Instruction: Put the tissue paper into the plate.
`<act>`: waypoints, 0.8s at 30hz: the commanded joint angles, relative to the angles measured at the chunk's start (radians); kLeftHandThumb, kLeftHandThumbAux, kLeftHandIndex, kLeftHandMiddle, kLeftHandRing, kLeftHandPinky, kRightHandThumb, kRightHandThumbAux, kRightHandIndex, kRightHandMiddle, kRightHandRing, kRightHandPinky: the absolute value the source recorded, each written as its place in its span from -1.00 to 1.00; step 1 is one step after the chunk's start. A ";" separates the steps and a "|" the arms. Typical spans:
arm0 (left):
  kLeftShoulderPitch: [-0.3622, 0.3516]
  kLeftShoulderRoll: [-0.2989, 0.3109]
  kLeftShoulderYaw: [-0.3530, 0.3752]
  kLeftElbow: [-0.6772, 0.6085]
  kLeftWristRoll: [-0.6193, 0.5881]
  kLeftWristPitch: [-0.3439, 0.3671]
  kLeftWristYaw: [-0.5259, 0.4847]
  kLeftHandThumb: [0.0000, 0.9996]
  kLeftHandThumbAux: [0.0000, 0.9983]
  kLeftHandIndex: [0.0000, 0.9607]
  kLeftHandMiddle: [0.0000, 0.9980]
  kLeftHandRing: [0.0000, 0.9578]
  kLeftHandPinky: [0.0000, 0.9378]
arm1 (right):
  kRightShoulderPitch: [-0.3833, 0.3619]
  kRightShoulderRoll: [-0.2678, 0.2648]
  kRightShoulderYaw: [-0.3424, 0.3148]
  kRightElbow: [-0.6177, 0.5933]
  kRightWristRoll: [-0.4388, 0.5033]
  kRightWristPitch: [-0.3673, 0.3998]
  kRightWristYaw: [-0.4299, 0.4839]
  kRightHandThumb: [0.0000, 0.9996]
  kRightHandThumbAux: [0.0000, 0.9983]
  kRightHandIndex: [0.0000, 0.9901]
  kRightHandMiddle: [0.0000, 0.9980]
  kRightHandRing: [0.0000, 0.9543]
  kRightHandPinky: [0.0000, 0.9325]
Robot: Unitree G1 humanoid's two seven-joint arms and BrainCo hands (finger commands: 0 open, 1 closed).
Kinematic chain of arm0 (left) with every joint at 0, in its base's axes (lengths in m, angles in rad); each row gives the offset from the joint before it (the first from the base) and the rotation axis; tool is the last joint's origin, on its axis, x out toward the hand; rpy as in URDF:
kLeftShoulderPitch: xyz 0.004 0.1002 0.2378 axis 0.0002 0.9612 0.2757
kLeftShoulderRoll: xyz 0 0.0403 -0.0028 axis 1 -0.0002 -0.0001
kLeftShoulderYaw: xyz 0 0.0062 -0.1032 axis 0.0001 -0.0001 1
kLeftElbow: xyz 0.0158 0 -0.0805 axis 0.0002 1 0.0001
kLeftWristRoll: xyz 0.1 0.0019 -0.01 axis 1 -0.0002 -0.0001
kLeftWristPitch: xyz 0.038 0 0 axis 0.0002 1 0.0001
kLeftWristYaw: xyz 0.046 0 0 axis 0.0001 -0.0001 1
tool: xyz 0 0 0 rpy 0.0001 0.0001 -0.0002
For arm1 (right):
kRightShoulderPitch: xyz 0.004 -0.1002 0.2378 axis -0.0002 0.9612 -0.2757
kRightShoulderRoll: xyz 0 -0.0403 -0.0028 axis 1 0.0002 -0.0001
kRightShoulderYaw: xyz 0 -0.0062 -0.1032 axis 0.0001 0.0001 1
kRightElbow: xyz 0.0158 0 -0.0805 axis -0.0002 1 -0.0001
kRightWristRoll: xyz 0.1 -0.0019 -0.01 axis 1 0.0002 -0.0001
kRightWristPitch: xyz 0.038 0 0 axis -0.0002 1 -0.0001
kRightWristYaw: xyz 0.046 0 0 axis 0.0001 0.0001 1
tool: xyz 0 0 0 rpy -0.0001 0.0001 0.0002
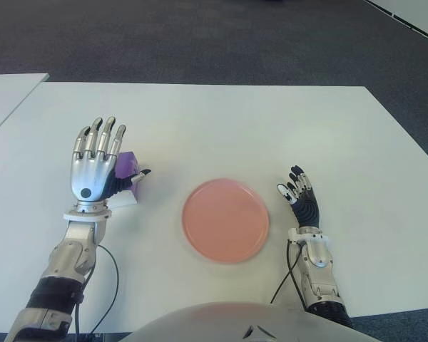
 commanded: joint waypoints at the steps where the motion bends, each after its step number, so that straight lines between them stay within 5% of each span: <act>1: -0.053 0.017 -0.054 0.094 -0.029 0.005 -0.044 -0.56 -0.42 -1.00 -0.91 -0.96 -1.00 | 0.094 0.031 0.000 0.201 0.011 0.095 0.007 -0.59 0.10 -1.00 -0.90 -1.00 -1.00; 24: -0.158 0.029 -0.150 0.242 -0.083 -0.016 0.017 -0.54 -0.46 -1.00 -1.00 -1.00 -0.99 | 0.091 0.005 -0.002 0.203 -0.003 0.112 0.002 -0.64 0.13 -1.00 -0.92 -1.00 -1.00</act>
